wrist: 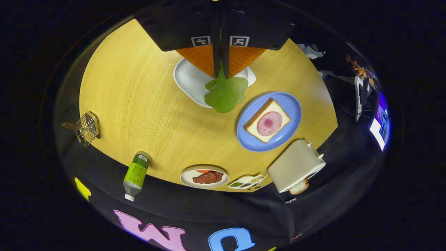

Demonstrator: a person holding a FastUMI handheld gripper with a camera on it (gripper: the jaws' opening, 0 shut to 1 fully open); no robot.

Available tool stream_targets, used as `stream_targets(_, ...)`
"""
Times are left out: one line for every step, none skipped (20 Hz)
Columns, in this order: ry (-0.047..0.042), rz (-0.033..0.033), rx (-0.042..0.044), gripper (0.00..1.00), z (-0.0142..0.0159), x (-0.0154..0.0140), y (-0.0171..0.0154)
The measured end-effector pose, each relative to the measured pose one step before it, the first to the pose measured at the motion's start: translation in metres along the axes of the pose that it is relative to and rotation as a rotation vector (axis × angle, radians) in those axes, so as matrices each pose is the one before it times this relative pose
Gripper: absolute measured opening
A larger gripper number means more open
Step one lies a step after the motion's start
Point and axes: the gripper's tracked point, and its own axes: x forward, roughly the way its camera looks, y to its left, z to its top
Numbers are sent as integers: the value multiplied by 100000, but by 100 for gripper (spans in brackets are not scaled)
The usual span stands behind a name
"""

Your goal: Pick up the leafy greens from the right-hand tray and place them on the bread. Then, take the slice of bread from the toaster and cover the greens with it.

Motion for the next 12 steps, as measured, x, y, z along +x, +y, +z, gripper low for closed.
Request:
stream_targets(-1339, 572, -455, 5, 910, -574, 601)
stream_targets(-1452, 616, -288, 5, 1027, -411, 593)
stream_targets(-1183, 964, -220, 5, 943, -265, 799)
stream_targets(-1152, 1181, -7, 5, 1041, -43, 820)
stream_targets(-966, 1630, 157, 5, 911, 120, 1000)
stream_targets(-877, 1473, 273, 5, 915, 304, 978)
stream_targets(-450, 1165, -80, 6, 709, 458, 896)
stream_targets(-69, 1541, -684, 5, 662, 574, 930)
stream_targets(172, 1219, -1224, 5, 514, 720, 862)
stream_targets(-54, 1366, -1403, 5, 469, 762, 774)
stream_targets(337, 1230, -1341, 5, 357, 830, 782)
stream_targets(1163, 1409, -1118, 5, 82, 948, 685)
